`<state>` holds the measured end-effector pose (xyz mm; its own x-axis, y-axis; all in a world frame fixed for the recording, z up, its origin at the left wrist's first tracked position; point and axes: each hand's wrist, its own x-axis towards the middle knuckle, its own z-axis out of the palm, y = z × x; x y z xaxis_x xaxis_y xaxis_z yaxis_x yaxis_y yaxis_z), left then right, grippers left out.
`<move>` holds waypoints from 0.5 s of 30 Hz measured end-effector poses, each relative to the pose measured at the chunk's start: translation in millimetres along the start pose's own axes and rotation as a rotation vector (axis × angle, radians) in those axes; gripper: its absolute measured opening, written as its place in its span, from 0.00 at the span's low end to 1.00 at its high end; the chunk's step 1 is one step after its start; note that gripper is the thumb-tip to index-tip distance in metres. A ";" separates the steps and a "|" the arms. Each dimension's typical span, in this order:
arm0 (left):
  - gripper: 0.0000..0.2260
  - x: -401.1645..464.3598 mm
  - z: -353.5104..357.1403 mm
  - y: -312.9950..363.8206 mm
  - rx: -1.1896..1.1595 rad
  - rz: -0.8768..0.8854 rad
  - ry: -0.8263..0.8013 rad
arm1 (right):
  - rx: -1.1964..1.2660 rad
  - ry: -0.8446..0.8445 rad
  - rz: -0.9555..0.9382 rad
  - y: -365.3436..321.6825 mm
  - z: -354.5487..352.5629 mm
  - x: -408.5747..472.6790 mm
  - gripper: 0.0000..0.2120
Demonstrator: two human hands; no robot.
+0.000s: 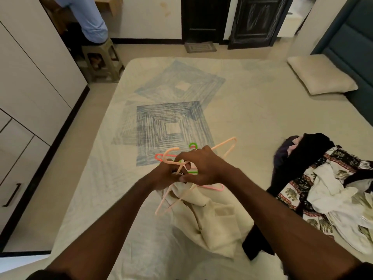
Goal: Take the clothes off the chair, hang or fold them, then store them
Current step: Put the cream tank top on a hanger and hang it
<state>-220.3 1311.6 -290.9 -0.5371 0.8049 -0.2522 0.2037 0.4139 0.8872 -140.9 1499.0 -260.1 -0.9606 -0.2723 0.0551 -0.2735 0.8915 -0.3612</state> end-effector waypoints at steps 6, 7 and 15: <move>0.20 -18.0 -21.2 3.2 0.096 -0.093 0.229 | 0.423 0.360 0.346 31.5 2.6 -10.7 0.11; 0.18 -23.3 -28.5 -1.2 0.092 -0.128 0.271 | 0.561 0.451 0.416 45.2 4.3 -16.9 0.08; 0.07 -59.0 -61.6 -16.9 0.299 -0.204 0.313 | 1.560 1.027 0.846 62.0 11.8 -15.9 0.11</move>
<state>-242.5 1230.9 -267.2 -0.8018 0.5469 -0.2408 0.2702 0.6913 0.6702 -141.9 1554.4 -294.4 -0.6211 0.7130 -0.3254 -0.1096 -0.4901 -0.8647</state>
